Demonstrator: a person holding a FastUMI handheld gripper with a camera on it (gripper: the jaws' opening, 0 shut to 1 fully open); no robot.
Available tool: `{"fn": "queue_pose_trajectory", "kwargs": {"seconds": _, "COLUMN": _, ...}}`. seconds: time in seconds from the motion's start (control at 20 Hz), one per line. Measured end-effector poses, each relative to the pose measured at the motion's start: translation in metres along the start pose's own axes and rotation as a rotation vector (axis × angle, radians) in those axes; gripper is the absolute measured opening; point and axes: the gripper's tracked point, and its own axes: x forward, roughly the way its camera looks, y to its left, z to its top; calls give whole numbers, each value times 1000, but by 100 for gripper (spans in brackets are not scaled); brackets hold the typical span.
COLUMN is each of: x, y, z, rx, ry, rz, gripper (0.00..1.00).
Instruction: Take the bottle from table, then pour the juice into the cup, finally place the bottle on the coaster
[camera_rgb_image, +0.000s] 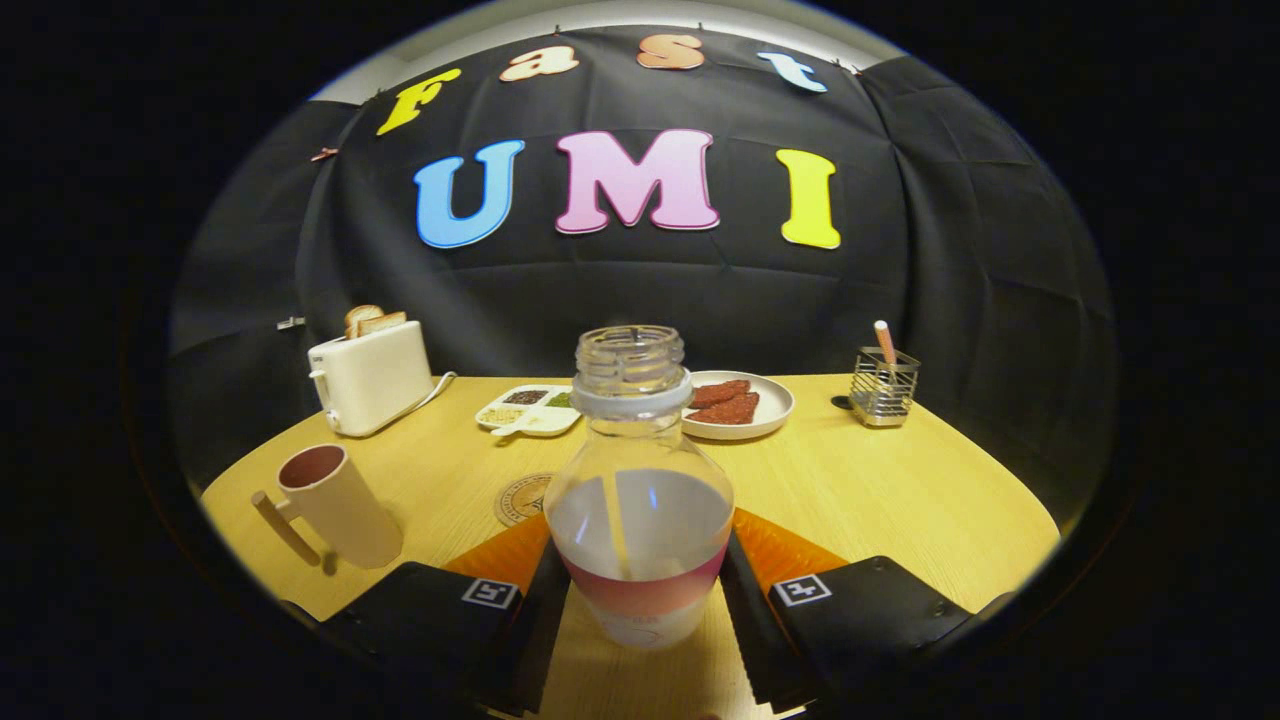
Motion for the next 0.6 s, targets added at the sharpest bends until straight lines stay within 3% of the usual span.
{"fn": "queue_pose_trajectory", "kwargs": {"seconds": 0.2, "x": -4, "y": 14, "z": 9, "rx": -129, "ry": 32, "rz": 63, "gripper": 71}}
{"fn": "queue_pose_trajectory", "kwargs": {"seconds": 0.4, "x": -5, "y": 34, "z": 27, "rx": -294, "ry": 26, "rz": 115, "gripper": 71}}
{"fn": "queue_pose_trajectory", "kwargs": {"seconds": 0.6, "x": -5, "y": 50, "z": 47, "rx": -440, "ry": 19, "rz": 107, "gripper": 71}}
